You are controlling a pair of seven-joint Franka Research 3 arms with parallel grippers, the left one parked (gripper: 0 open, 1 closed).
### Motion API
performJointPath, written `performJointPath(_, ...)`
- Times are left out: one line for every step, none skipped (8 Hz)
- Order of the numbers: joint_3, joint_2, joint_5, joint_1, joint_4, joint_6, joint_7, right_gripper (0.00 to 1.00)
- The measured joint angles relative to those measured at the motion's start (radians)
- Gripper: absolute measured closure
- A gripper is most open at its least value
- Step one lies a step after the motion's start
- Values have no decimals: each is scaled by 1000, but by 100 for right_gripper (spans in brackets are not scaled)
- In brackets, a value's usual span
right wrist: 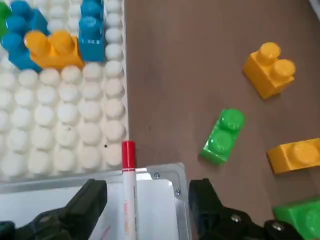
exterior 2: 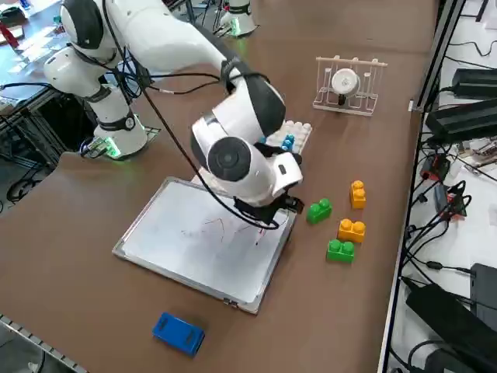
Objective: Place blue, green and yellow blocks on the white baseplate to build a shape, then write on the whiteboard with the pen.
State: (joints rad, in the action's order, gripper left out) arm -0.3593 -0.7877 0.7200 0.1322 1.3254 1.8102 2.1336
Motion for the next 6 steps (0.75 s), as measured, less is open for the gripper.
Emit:
performJointPath(-5, 33, -22, -6, -1, -27, -68, 0)
performJointPath(-5, 69, -57, -14, -2, -46, -154, 0)
performJointPath(-5, 107, -94, -28, -3, -64, -253, 0)
performJointPath(-6, 148, -128, -46, -4, -86, -357, 0)
performJointPath(-6, 189, -161, -70, -5, -112, -474, 0)
performJointPath(-6, 231, -189, -96, -5, -143, -593, 0)
